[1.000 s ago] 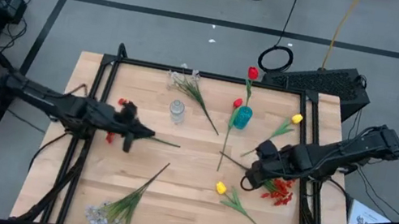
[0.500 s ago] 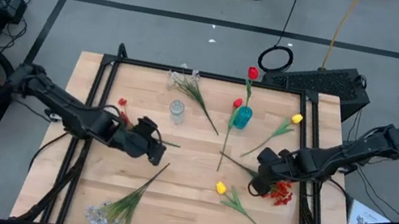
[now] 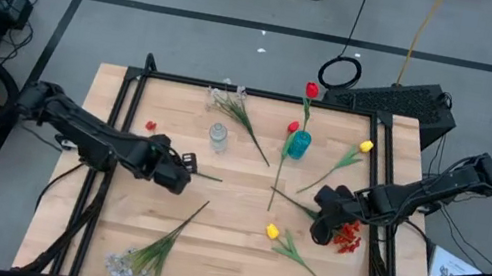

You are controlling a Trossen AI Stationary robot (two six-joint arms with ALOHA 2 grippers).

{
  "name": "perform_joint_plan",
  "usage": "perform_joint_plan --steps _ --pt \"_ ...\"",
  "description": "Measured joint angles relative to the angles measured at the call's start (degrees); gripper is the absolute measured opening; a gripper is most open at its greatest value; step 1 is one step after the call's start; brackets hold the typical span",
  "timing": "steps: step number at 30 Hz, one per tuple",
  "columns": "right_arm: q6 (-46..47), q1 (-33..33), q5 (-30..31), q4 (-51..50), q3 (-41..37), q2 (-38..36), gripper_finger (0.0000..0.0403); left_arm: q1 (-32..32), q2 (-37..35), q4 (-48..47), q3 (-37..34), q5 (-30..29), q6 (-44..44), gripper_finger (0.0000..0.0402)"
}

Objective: Sort flowers into vase by color
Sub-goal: Put the left red flowers into the blue crystal vase

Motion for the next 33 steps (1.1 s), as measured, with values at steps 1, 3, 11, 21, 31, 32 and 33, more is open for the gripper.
perform_joint_plan --steps 1,3,11,21,31,32,33 --pt "-0.6 0.0 0.0 0.5 0.0 0.0 0.0000 0.5 0.3 -0.2 0.0 0.2 -0.9 0.0000" --pt "-1.7 0.0 0.0 1.1 0.0 0.0 0.0000 1.7 0.9 -0.9 0.0 0.4 -2.0 0.0007" --pt "-5.2 0.0 -0.1 2.1 0.0 0.0 0.0000 7.2 5.5 -1.5 0.0 9.1 0.8 0.0096" --pt "-7.7 0.0 -0.2 2.3 0.0 0.0 0.0000 11.2 8.6 -1.1 0.0 9.5 -13.8 0.0147" --pt "-8.0 0.0 -0.2 2.6 0.0 0.0 0.0000 16.9 10.8 0.3 0.0 12.5 -18.3 0.0147" --pt "-8.0 0.0 -0.2 2.7 0.0 0.0 0.0000 17.2 10.7 0.9 -0.2 12.6 -18.3 0.0147" --pt "-8.0 0.0 -0.2 2.7 0.0 0.0 0.0000 17.5 10.7 2.2 -0.5 13.0 -18.3 0.0147"
